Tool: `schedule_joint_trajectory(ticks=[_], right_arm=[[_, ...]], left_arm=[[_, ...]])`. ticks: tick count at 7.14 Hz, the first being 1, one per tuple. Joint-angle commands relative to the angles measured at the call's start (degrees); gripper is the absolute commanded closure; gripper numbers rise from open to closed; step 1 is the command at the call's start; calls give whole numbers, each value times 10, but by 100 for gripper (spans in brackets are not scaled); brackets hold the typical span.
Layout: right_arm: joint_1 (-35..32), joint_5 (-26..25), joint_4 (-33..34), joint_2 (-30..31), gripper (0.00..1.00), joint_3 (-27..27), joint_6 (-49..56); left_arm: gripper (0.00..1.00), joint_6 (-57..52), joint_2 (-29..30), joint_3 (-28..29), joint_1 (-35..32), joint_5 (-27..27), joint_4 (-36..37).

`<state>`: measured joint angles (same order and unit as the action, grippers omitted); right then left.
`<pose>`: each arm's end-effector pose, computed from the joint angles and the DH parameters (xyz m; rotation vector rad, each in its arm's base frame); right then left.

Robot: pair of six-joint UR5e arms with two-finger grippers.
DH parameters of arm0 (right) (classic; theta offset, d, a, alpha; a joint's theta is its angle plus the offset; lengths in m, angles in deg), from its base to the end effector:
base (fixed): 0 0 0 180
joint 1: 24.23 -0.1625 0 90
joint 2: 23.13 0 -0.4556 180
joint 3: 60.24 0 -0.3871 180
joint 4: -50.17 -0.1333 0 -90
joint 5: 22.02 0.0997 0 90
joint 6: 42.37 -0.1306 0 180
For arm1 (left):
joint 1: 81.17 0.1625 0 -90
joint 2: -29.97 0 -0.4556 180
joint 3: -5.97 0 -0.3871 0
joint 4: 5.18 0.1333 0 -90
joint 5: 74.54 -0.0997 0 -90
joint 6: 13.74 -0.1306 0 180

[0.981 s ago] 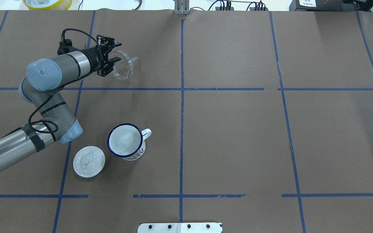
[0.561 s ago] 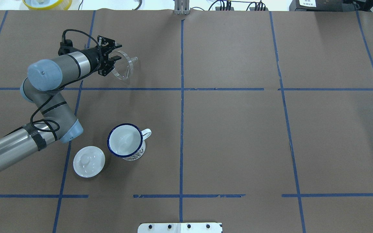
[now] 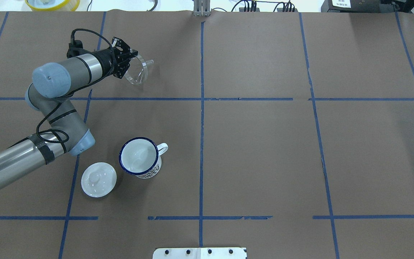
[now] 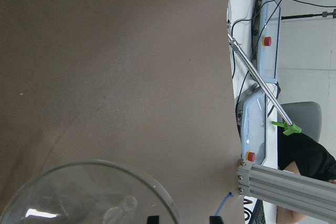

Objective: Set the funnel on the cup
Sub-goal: 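Carry the funnel over the open mug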

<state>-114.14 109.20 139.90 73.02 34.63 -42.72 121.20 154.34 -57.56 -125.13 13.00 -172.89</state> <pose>0.0466 -0.4362 0.7241 -0.0196 -0.7193 0.0107 0.4639 -0.6403 0.3959 0.0239 1.6337 -1.2601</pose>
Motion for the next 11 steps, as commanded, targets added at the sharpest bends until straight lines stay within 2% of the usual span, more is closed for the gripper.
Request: schedule_joint_trajectory(ticks=[1,3,4,5,6,8,9,11], right_arm=[[0,0,0,0,0,0,0],[0,0,0,0,0,0,0],[0,0,0,0,0,0,0],[0,0,0,0,0,0,0],[0,0,0,0,0,0,0],[0,0,0,0,0,0,0],[0,0,0,0,0,0,0],[0,0,0,0,0,0,0]], left_arm=[[100,-6,1,-74,-16,2,28],[100,-13,-2,-206,-15,16,229],[100,-13,-4,-271,-14,72,336],[100,-14,-2,-341,-12,97,458],[100,-59,6,-388,-11,121,575],[100,-108,18,-449,-1,204,798],[100,-111,39,-453,11,241,898],[100,-117,73,-462,31,285,1021]])
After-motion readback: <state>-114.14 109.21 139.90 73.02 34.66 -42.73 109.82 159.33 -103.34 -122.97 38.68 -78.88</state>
